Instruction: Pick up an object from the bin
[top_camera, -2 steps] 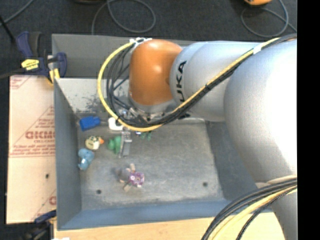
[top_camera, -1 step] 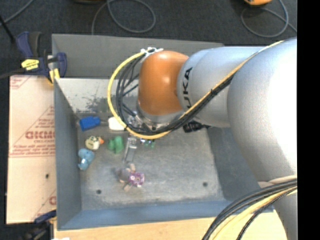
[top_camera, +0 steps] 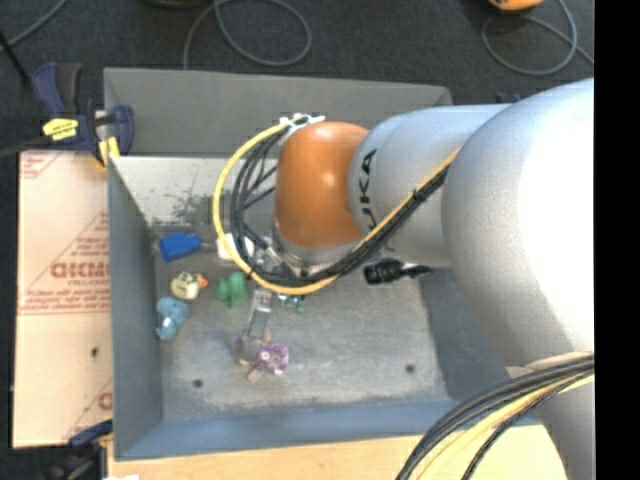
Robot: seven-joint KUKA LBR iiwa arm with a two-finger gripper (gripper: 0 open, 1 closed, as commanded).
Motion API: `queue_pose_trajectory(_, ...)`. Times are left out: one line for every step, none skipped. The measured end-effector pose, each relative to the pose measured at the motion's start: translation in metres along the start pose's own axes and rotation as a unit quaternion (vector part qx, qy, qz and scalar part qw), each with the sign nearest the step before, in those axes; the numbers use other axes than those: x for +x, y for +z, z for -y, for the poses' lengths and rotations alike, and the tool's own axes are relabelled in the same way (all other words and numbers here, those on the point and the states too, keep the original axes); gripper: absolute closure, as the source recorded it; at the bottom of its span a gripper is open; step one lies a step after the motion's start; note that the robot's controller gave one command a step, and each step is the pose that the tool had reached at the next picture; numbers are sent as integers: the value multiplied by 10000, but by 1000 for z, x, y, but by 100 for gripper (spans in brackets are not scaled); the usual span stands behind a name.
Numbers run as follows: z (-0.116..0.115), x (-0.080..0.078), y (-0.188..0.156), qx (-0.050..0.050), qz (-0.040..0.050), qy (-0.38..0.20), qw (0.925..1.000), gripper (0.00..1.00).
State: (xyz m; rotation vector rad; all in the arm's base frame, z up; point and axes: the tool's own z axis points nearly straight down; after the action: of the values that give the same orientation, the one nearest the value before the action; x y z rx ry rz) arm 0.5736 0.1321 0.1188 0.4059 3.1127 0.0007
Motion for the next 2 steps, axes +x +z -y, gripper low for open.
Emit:
queue_pose_trajectory(15, 30, 9, -16, 30, -1477, 9890, 0)
queue_pose_trajectory(21, 43, 12, -10, 11, -1836, 9830, 0)
